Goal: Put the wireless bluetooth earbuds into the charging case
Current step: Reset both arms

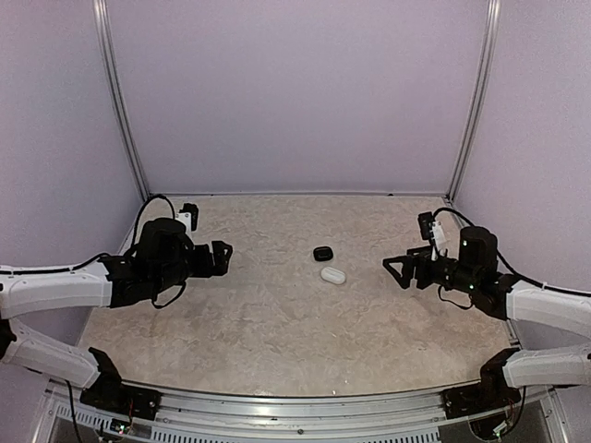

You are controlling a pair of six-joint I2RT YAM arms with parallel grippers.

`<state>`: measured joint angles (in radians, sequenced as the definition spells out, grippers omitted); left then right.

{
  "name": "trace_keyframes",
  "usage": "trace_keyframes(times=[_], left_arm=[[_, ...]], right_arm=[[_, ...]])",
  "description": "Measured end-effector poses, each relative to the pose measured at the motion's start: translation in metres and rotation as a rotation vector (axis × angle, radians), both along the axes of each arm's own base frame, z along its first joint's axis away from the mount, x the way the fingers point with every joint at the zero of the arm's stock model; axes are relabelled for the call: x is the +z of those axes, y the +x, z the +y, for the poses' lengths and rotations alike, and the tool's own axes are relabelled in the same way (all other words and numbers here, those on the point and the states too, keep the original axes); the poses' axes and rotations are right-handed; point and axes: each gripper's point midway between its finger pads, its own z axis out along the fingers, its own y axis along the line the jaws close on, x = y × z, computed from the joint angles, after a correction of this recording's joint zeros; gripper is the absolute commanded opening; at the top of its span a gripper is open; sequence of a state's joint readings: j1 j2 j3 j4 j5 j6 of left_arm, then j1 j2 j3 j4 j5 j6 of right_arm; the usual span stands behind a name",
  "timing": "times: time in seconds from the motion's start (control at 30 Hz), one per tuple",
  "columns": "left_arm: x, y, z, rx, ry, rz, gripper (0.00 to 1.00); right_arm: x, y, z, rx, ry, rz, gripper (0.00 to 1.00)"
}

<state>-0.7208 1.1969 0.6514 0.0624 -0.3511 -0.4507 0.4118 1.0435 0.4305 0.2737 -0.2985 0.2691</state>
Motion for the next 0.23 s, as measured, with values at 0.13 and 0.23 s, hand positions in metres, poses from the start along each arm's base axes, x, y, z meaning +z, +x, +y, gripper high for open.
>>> trace_keyframes(times=[0.13, 0.23], left_arm=[[-0.016, -0.01, -0.003, 0.0, 0.004, 0.019, 0.99], [-0.018, -0.01, -0.004, 0.013, -0.009, 0.019, 0.99]], right_arm=[[-0.01, -0.014, -0.001, 0.018, 0.027, 0.009, 0.99], [-0.008, -0.02, -0.001, 0.03, 0.052, -0.002, 0.99]])
